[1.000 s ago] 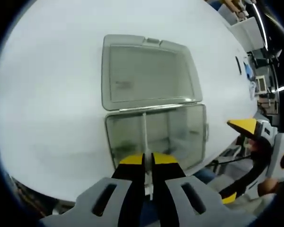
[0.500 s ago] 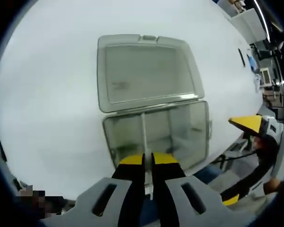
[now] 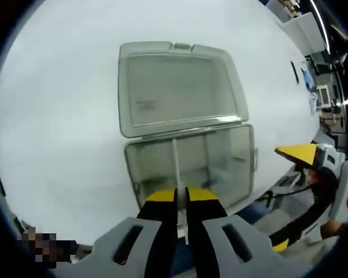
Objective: Insert the divider into the dual guide fixture by aligning both edges with the guide slots and pushing it downward to the bottom, including one-sided entry, uneven engagement, binding, and posture correction.
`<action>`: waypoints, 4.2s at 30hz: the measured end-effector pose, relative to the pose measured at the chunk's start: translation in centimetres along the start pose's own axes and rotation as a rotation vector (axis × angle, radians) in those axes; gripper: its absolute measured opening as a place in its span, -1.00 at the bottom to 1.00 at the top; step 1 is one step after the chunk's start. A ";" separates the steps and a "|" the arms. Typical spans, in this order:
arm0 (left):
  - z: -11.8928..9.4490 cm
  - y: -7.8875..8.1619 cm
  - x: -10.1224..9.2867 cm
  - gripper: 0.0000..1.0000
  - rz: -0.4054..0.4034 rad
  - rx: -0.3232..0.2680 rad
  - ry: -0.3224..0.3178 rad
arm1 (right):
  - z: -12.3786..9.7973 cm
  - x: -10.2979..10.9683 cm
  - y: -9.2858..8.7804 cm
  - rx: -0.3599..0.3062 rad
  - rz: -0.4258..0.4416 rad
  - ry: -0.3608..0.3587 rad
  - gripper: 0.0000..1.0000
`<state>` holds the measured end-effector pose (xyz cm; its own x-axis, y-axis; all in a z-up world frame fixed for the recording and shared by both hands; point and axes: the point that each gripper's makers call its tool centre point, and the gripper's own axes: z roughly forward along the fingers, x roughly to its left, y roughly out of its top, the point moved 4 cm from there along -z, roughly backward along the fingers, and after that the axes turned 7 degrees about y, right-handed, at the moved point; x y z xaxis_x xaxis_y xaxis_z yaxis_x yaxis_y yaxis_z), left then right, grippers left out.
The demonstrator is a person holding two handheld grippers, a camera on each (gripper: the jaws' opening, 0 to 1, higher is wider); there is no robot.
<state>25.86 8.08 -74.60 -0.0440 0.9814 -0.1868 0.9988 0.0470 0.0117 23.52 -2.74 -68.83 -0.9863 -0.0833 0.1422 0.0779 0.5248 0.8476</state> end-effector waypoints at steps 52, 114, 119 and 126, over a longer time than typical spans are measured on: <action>2.1 -0.4 -1.2 -0.98 0.093 0.019 0.189 | -1.6 1.1 -1.0 0.005 0.000 -0.022 0.41; 1.0 -1.4 -1.6 -1.00 0.127 -0.124 0.117 | -0.8 2.3 -0.4 0.042 -0.010 -0.018 0.41; 1.2 -1.4 -1.9 -1.00 0.159 -0.119 0.167 | -0.5 2.5 -0.2 0.045 -0.014 -0.009 0.41; 1.2 -1.5 -1.9 -1.00 0.143 -0.125 0.196 | -0.4 2.6 0.0 0.051 -0.021 -0.005 0.41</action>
<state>24.43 5.89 -75.48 0.0820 0.9964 0.0195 0.9854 -0.0840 0.1478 21.04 -3.33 -68.25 -0.9884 -0.0908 0.1218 0.0496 0.5651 0.8235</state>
